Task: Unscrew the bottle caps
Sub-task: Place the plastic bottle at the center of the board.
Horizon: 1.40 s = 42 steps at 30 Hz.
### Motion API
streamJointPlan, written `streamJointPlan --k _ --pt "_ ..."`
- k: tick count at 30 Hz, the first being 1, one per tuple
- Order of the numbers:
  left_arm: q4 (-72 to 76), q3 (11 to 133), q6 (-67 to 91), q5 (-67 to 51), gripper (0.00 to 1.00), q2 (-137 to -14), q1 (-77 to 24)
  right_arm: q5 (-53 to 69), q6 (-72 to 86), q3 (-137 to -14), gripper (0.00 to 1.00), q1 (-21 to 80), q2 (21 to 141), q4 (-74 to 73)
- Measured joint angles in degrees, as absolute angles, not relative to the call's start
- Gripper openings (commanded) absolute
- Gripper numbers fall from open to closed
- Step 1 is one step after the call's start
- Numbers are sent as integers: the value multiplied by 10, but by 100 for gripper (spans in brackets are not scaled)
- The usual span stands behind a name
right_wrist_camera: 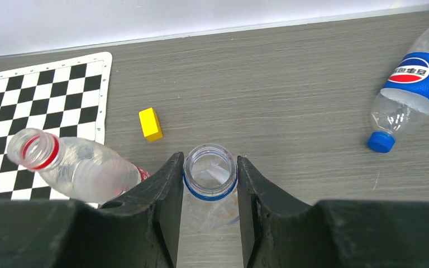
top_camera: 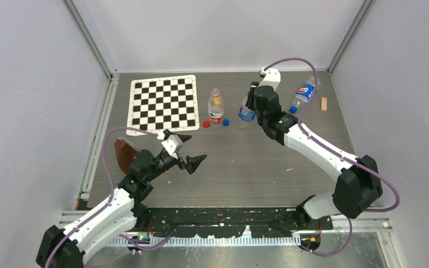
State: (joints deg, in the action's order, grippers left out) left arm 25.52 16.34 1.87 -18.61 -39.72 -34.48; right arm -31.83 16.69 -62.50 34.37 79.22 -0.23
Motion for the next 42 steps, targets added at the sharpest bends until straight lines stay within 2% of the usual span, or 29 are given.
streamJointPlan --k 12,17,22,24,38,42 --pt "255 163 13 -185 100 -399 -345 -281 168 -675 3 329 901 48" --pt "255 162 13 -185 100 -399 -345 -271 168 -685 9 329 918 60" --pt "255 162 12 -185 100 -399 -345 -268 168 -686 26 329 920 65" --pt "255 162 12 -185 100 -401 -345 -268 168 -686 30 329 920 65" --pt "256 162 13 -185 100 -412 -345 -275 149 -709 33 329 926 31" --pt "260 162 13 -186 100 -420 -345 -276 146 -710 44 329 927 26"
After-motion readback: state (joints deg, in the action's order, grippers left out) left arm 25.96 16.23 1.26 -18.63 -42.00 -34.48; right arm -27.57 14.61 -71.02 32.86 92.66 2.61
